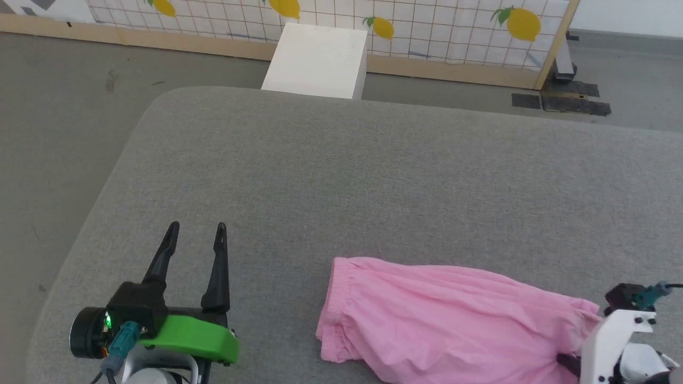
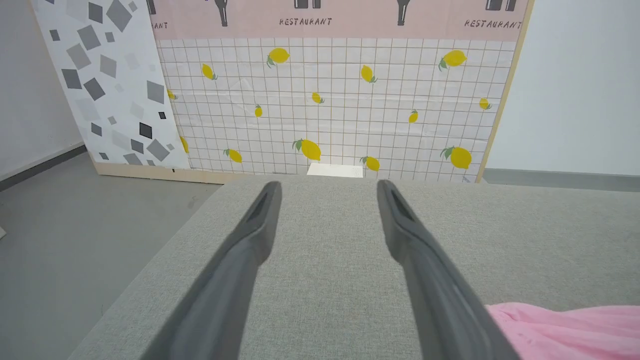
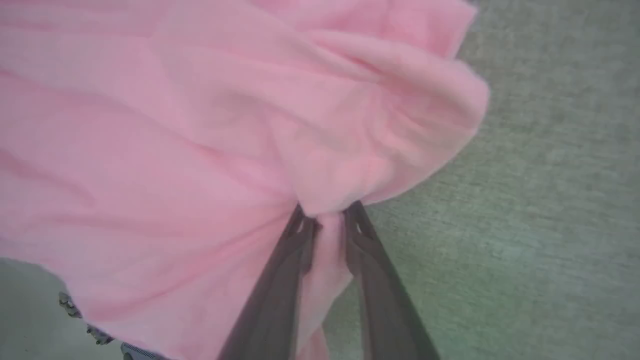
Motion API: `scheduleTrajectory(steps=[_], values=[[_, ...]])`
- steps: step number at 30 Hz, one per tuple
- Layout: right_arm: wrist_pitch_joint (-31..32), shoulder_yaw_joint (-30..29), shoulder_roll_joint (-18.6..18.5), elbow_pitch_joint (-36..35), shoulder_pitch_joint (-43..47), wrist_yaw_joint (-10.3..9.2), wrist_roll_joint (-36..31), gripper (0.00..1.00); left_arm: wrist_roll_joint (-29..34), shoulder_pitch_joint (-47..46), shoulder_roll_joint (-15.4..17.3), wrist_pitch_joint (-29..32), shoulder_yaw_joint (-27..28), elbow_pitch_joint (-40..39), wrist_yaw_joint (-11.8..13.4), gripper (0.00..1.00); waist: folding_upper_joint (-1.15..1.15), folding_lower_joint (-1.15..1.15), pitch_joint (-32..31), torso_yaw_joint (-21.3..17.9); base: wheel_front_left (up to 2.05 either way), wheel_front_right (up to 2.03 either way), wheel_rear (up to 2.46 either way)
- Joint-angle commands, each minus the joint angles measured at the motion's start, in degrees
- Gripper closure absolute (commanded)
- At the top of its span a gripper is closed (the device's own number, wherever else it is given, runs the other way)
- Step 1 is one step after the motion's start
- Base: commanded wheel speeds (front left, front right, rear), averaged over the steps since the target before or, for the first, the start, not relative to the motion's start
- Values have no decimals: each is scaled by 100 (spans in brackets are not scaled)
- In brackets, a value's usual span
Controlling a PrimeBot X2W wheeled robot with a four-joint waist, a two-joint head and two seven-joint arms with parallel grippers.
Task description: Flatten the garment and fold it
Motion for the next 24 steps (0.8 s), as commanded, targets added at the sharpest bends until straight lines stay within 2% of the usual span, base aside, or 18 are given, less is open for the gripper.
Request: scheduleTrajectory(steps=[1,8,12,18,24], values=[[17,291,275,340,119,-6,79,100,33,-105,-1,-23,3,18,-23,0,40,0,-13,-62,0,0,0],[-440,598,41,-164,-139,-6,209,100,44,-6,121,101,-6,-19,39,0,40,0,-177,-293,0,0,0],[-502,559,-183,-600,-152,-6,197,100,43,53,176,159,-4,-94,83,0,40,0,-293,-436,0,0,0],[-279,4,-568,-1046,-35,-6,111,100,29,149,211,209,-20,-192,139,0,40,0,-391,-646,0,0,0],[47,-861,-816,-1311,173,-6,-42,100,5,222,196,213,-51,-212,167,0,40,0,-443,-749,0,0,0]])
